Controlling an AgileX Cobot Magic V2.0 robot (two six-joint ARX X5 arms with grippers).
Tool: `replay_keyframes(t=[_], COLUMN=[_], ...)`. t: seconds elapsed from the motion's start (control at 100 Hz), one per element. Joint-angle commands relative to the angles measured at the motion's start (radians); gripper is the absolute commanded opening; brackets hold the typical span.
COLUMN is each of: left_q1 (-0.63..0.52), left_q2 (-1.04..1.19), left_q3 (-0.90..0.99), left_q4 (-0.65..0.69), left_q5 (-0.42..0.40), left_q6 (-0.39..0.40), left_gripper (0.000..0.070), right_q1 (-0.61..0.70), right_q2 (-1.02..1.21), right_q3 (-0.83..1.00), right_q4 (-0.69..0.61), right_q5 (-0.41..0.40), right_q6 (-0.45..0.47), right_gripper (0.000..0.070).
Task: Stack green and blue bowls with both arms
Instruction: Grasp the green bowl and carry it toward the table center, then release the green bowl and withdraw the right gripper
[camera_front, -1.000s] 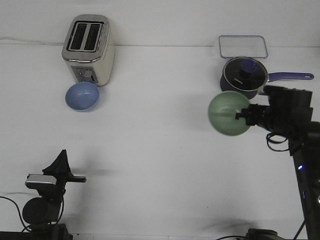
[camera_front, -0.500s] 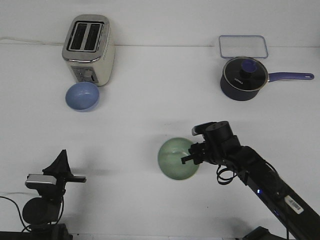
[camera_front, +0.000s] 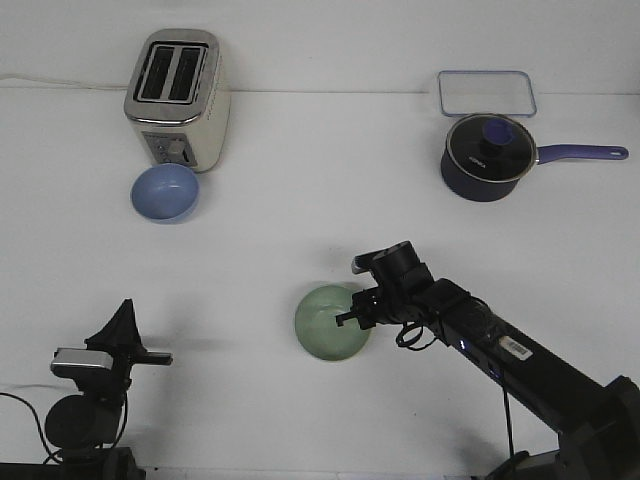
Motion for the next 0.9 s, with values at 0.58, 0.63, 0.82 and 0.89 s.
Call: replay_keyframes(t=[0.58, 0.63, 0.82, 0.89], left_q1=[0.002, 0.002, 0.002, 0.002], left_q2=[-0.001, -0.001, -0.001, -0.001], left_q3=[-0.019, -0.018, -0.014, -0.002], left_q4=[0.013, 0.013, 0.023, 0.025], left_q5=[0.0, 0.0, 0.0, 0.0], left_q6=[-0.059, -0.106, -0.27, -0.37], left_gripper=[0.0014, 0.0014, 0.0011, 0.0011], right_q1=[-0.184, -0.239, -0.486, -0.563], right_q2=[-0.285, -0.345, -0.526, -0.578], right_q3=[0.054, 0.058, 0.056, 0.03], right_q4=[0.024, 0.038, 0.007, 0.007], right_q5=[0.002, 0.003, 0.0, -0.002], right_q6=[-0.117, -0.129, -0.227, -0.256], right_gripper=[0.0382, 0.0382, 0.0382, 0.0382])
